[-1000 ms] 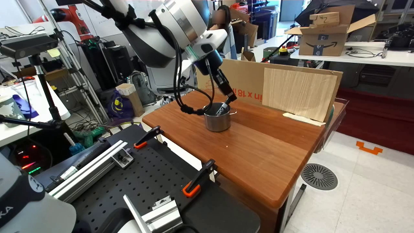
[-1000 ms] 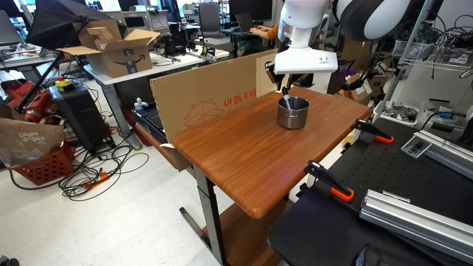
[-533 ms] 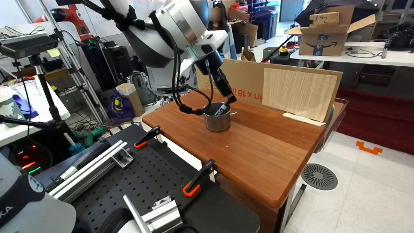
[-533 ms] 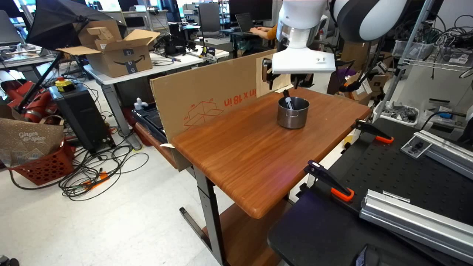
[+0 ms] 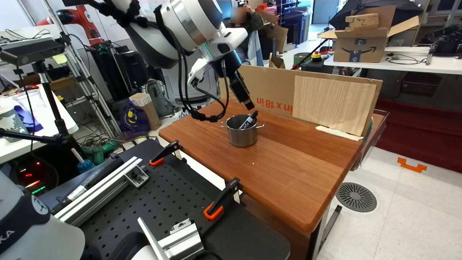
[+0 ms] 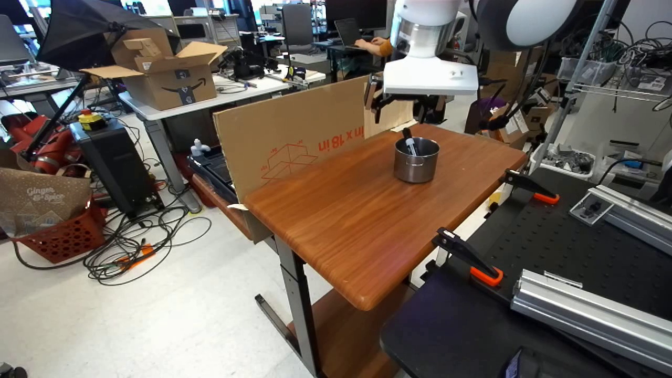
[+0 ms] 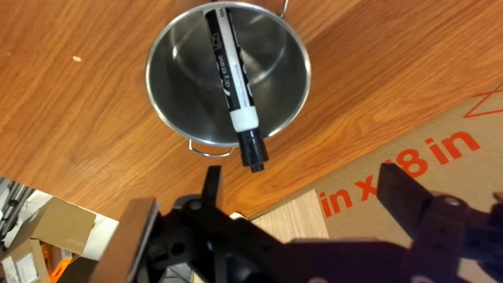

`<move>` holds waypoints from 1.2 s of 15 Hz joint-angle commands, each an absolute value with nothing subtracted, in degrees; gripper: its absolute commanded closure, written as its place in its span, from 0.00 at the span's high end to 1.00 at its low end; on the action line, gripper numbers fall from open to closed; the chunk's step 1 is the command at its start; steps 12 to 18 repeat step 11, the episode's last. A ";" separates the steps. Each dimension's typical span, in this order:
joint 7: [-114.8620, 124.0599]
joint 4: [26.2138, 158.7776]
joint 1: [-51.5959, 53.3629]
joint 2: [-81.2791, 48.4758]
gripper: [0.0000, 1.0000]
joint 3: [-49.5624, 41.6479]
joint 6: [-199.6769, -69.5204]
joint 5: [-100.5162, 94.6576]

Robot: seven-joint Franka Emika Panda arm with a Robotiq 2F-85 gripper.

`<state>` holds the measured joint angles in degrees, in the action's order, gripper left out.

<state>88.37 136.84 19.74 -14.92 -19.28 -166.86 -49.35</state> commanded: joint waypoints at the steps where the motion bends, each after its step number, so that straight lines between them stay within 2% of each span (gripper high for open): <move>1: 81.17 141.67 18.70 -7.50 1.00 -15.76 -162.36 -42.91; 3: 73.95 143.95 18.93 -3.94 1.00 -13.14 -157.31 -36.04; 4: 70.73 144.31 14.89 -2.25 1.00 -7.59 -153.35 -33.19; 5: 77.03 142.48 19.11 -6.01 1.00 -13.26 -158.38 -38.35; 18: 76.33 142.82 18.84 -5.62 1.00 -12.88 -157.46 -37.64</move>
